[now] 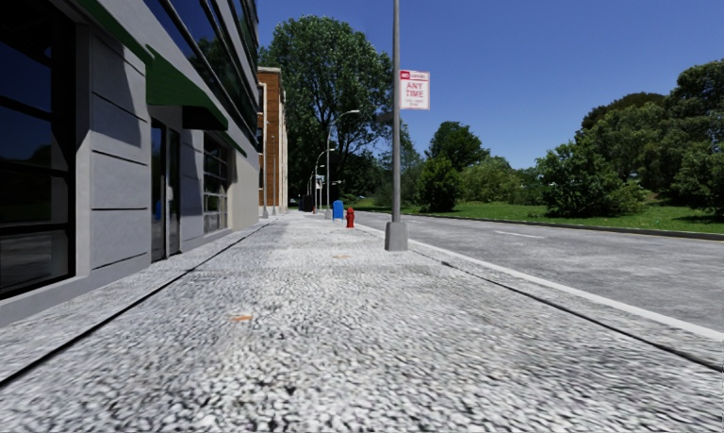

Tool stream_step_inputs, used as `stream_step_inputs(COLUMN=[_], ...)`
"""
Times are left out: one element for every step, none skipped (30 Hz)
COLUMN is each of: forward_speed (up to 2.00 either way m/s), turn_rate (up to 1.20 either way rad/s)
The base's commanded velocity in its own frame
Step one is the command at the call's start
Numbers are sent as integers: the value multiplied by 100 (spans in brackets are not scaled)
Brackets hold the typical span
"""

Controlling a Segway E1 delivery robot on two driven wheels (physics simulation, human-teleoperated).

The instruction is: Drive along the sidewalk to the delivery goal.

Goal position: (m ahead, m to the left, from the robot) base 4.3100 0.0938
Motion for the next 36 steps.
stream_step_inputs(forward_speed=[148,148,148,148,148,148,148,148,148,148,148,148,148,148,148,148,148,148,148,148,148,148,148,148,148,148,148,148,148,148,148,147,146,146,146,146], turn_rate=[0,0,0,0,0,0,0,0,0,0,0,0,0,0,0,0,0,0,0,0,0,0,0,0,0,0,0,0,0,0,0,0,0,0,0,0])
